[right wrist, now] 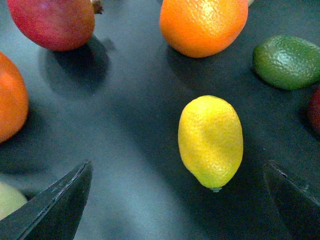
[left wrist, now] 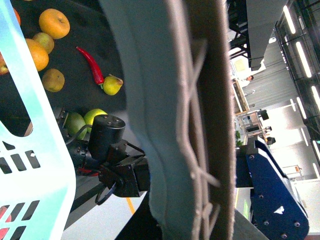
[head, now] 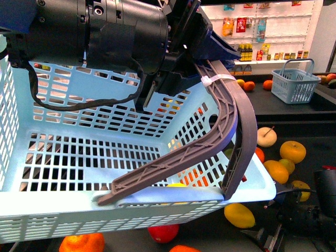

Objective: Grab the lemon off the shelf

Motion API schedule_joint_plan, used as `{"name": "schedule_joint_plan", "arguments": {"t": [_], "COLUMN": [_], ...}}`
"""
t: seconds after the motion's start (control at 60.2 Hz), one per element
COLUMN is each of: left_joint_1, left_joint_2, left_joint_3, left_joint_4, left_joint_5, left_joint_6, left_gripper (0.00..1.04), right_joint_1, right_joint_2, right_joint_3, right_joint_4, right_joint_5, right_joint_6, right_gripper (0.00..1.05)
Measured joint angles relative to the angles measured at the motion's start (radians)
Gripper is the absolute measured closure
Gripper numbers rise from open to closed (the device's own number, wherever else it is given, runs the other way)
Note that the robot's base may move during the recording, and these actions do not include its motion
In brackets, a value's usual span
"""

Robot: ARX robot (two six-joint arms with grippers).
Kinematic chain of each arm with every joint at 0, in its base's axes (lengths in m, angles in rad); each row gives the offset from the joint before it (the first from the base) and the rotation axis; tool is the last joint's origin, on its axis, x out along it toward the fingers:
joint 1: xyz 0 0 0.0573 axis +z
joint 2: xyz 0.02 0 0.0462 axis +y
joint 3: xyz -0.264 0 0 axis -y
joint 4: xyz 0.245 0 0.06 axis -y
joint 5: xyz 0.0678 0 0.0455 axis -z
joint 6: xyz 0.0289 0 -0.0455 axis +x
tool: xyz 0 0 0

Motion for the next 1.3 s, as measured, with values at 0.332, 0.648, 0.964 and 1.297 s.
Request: {"name": "schedule_joint_plan", "arguments": {"t": [0.332,0.648,0.964,1.297], "left_joint_1": [0.000,0.000,0.000,0.000], "left_joint_2": [0.000,0.000,0.000,0.000], "left_joint_3": [0.000,0.000,0.000,0.000], "left_joint_4": [0.000,0.000,0.000,0.000], "left_joint_5": [0.000,0.000,0.000,0.000], "left_joint_6": [0.000,0.000,0.000,0.000], "left_gripper": [0.97,0.97,0.97,0.97], "right_joint_1": [0.034,0.039,0.051,0.047], "right_joint_2": [0.151,0.224,0.251,0.240], "right_joint_3": [0.183,0.301,0.354,0.334], "right_joint_4": [0.018,0.008,-0.039,-0.039], "right_joint_5": [0.109,0.156,0.182,0.198], "right_joint_6": [-0.003,0.017,0.085,0.127], "right_gripper": [0.02,0.02,0.20,0.54]}}
